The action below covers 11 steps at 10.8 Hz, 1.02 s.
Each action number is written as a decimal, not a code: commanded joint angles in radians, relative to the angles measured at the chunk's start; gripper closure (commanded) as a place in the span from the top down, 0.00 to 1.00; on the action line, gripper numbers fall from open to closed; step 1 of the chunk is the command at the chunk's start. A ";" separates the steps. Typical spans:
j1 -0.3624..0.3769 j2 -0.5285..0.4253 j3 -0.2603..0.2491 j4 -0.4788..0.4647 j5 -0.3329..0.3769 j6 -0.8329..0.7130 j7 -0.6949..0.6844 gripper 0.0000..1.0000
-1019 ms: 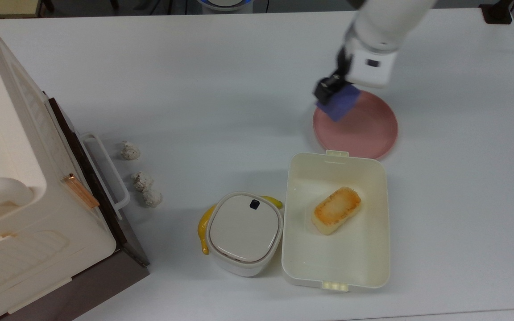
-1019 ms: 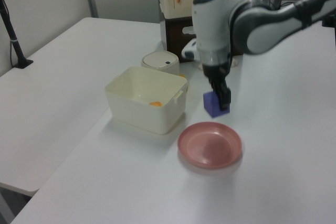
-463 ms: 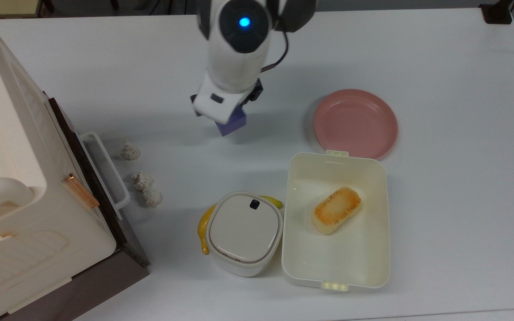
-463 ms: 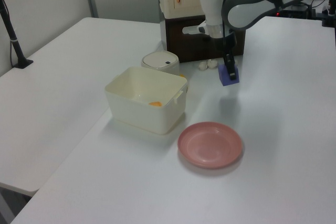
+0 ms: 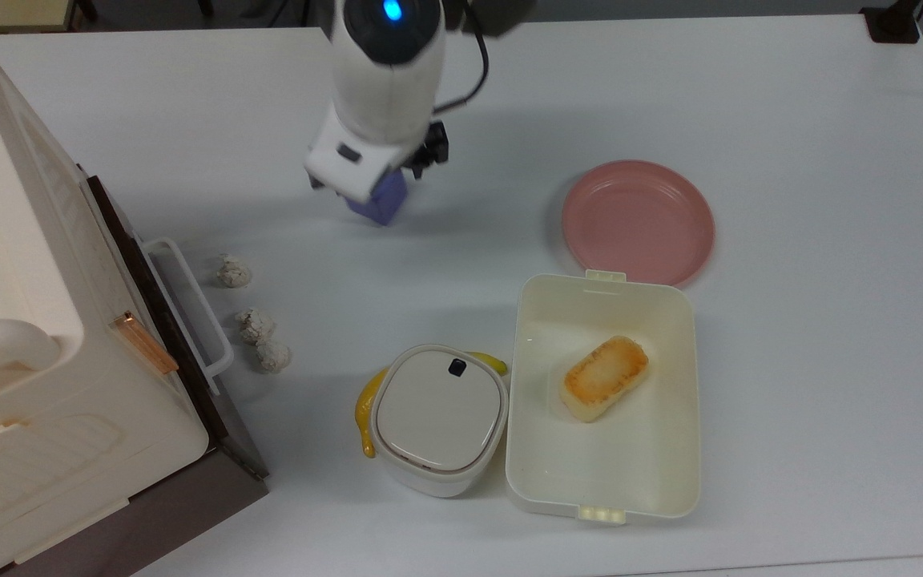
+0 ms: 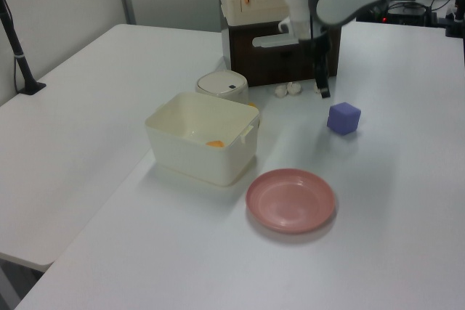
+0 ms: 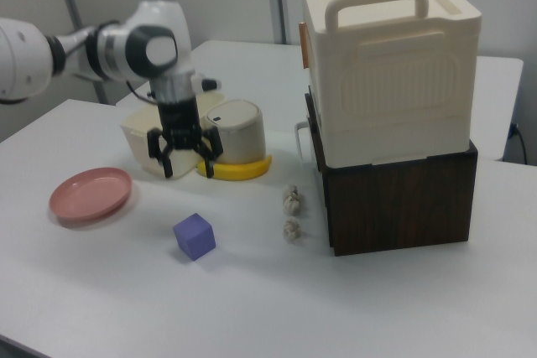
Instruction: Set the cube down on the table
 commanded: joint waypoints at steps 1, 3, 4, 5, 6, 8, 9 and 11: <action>-0.038 -0.165 0.001 -0.012 0.035 -0.095 0.017 1.00; -0.084 -0.227 0.003 -0.012 0.042 -0.086 0.111 1.00; -0.093 -0.245 0.003 -0.012 0.042 -0.084 0.158 1.00; -0.095 -0.248 0.001 -0.012 0.040 -0.084 0.178 1.00; -0.095 -0.252 -0.005 -0.012 0.040 -0.084 0.181 1.00; -0.105 -0.278 -0.008 -0.015 0.042 -0.086 0.183 1.00; -0.108 -0.278 -0.010 -0.015 0.042 -0.084 0.183 1.00; -0.110 -0.279 -0.010 -0.015 0.042 -0.083 0.183 1.00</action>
